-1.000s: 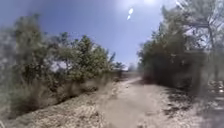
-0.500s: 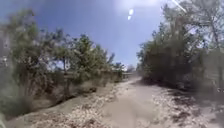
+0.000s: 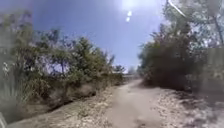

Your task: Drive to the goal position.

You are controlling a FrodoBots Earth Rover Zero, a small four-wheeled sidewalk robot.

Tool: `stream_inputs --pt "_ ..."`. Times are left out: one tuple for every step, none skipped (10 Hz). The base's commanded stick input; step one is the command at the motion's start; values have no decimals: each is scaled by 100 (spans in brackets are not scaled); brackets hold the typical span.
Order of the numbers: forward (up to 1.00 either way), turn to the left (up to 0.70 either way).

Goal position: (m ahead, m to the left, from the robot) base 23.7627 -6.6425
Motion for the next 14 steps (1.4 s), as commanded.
stream_inputs --pt "44 2" --pt "44 2" --pt "44 2" --pt "44 2" --pt "44 2" --pt "44 2" --pt "44 2" --pt "44 2" --pt "44 2" --pt "44 2" --pt "44 2" --pt "44 2" --pt "44 2" --pt "44 2"
